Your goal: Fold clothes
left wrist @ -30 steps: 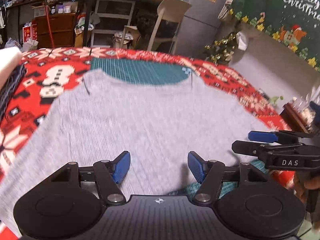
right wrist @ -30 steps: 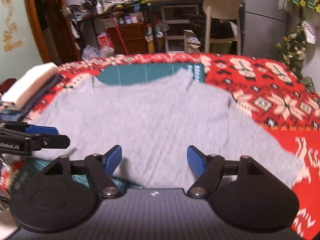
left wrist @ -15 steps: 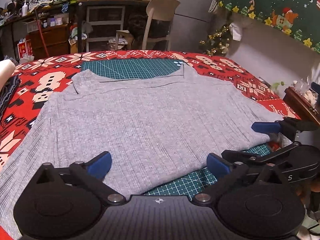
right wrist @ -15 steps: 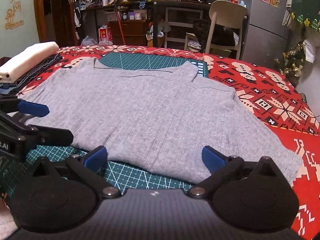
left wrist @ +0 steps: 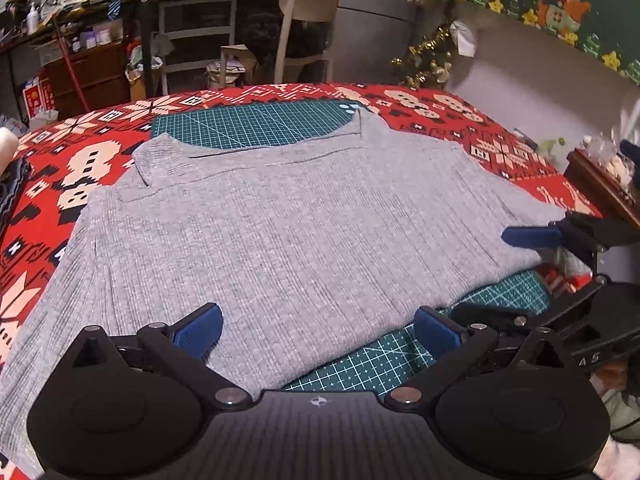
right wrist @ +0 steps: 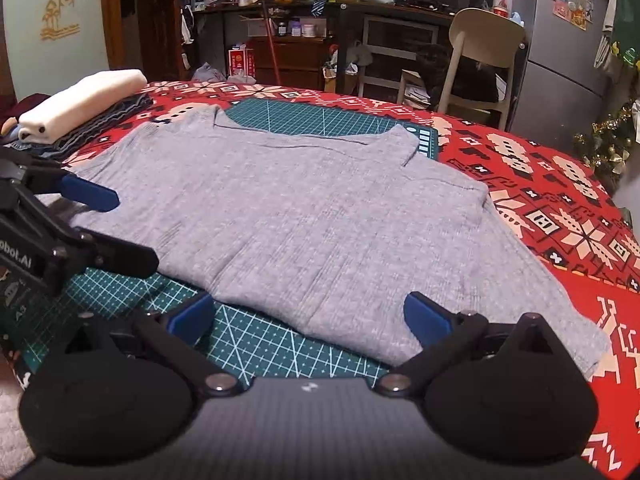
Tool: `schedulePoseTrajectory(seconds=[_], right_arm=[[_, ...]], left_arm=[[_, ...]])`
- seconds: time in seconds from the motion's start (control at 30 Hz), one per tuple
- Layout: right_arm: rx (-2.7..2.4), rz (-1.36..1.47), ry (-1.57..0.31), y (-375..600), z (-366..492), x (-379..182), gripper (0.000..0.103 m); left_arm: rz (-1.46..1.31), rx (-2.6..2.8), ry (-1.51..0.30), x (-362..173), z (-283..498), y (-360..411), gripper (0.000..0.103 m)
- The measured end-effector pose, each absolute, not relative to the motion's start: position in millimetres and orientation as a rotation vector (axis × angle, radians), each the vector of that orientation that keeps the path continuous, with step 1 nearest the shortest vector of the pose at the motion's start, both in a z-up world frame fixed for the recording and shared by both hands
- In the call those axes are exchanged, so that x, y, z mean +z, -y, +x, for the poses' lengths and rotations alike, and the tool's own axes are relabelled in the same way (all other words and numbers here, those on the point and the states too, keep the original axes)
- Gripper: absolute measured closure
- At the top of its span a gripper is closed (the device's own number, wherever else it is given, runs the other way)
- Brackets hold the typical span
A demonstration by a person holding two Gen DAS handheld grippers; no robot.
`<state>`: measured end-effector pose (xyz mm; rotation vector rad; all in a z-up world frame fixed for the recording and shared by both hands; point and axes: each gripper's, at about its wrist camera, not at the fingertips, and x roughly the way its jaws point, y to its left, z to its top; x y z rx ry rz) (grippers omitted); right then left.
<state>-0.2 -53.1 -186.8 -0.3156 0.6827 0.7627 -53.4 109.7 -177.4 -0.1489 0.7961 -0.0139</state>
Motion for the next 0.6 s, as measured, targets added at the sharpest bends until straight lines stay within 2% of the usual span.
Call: schedulePoseTrajectory(seconds=[0.1, 0.23, 0.37, 0.43, 0.5, 0.53, 0.6], right_arm=[[0.741, -0.316, -0.702, 48.9, 1.1, -185.4, 0.001], [0.687, -0.263, -0.733, 53.8, 3.5, -173.6, 0.001], [0.660, -0.246, -0.661, 77.7, -14.1, -152.6, 0.003], [0.630, -0.253, -0.648, 91.1, -21.3, -147.2, 0.010], [0.595, -0.264, -0.655, 103.7, -25.9, -146.9, 0.022], [0.576, -0.269, -0.662, 109.9, -27.2, -148.0, 0.024], [0.536, -0.271, -0.681, 122.3, -27.4, -151.3, 0.038]], left_arm=[[-0.185, -0.001, -0.801, -175.3, -52.3, -112.4, 0.001], [-0.201, 0.033, -0.828, -164.9, -56.3, -116.7, 0.020], [-0.229, 0.071, -0.797, -148.9, -80.4, -128.7, 0.020], [-0.217, 0.102, -0.775, -141.0, -96.6, -134.2, 0.022], [-0.182, 0.131, -0.774, -137.1, -112.3, -138.4, 0.028], [-0.164, 0.145, -0.781, -137.0, -119.1, -140.8, 0.031], [-0.133, 0.173, -0.802, -138.3, -132.5, -146.0, 0.036]])
